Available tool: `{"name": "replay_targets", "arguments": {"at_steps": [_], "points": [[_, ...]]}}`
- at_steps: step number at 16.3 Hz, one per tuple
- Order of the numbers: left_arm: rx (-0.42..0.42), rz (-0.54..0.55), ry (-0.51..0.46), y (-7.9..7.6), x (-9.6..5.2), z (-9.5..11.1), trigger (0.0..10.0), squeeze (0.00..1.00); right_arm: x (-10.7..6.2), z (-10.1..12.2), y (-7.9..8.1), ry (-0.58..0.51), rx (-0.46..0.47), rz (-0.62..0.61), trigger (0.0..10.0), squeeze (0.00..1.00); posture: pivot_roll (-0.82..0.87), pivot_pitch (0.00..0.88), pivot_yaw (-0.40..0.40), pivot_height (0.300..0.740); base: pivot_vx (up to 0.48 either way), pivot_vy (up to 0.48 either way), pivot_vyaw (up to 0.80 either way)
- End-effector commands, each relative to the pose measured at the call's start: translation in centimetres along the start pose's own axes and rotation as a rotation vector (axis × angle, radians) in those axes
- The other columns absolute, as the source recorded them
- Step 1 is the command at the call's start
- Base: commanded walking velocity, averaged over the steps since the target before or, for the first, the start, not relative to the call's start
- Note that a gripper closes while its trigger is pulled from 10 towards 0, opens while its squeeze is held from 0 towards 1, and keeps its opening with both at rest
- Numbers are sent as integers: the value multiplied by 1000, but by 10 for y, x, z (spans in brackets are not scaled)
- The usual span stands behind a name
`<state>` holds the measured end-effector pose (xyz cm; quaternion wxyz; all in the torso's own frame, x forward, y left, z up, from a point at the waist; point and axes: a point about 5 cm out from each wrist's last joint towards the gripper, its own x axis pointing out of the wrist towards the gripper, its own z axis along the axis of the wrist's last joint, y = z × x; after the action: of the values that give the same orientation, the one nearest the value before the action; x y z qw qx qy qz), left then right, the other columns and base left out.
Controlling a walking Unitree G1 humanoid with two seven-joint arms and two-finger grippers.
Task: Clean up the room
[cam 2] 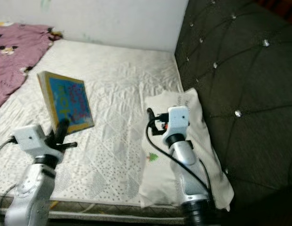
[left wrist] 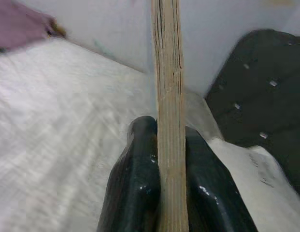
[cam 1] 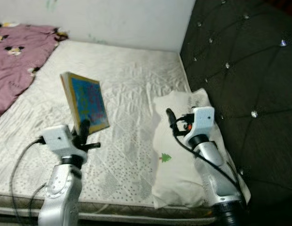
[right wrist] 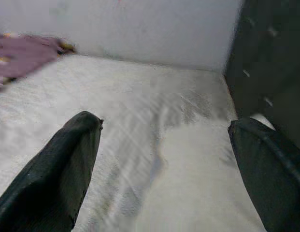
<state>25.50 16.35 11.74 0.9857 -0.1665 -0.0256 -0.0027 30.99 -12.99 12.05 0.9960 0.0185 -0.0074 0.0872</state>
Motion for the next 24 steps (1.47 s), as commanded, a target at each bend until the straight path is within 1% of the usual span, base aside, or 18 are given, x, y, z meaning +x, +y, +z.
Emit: {"name": "replay_targets", "arguments": {"at_steps": [1, 7, 10, 12, 15, 17, 24], "points": [[3, -21, -30, -5, 2, 7, 10000, 0, 0, 2, -4, -7, -1, -18, 10000, 0, 7, 63, -70, 740, 0, 0, 0], [-35, -3, -22, -5, 4, 6, 10000, 0, 2, 2, -2, -1, 4, -11, 10000, 0, 7, 72, -74, 740, 0, 0, 0], [-89, 37, 40, 0, 0, -5, 10000, 0, 1, 2, -2, 4, 15, -3, 10000, 0, 2, 77, -78, 740, 0, 0, 0], [-73, 27, 41, 0, -3, -6, 10000, 0, 0, 2, -3, 3, 35, 4, 10000, 0, 3, 80, -80, 740, 0, 0, 0], [-71, 28, 41, -1, -2, -4, 10000, 0, 0, 1, 3, 6, 46, 31, 10000, 0, 7, 83, -81, 740, 0, 0, 0], [-70, 25, 40, -1, -2, -4, 10000, 0, 0, 2, 5, 6, 47, 39, 10000, 0, 8, 83, -80, 725, 0, 0, 0], [-68, 18, 39, -2, -1, -3, 10000, 0, 1, 0, 5, 10, 43, 51, 10000, 0, 8, 76, -76, 645, 0, 0, 0]]}}
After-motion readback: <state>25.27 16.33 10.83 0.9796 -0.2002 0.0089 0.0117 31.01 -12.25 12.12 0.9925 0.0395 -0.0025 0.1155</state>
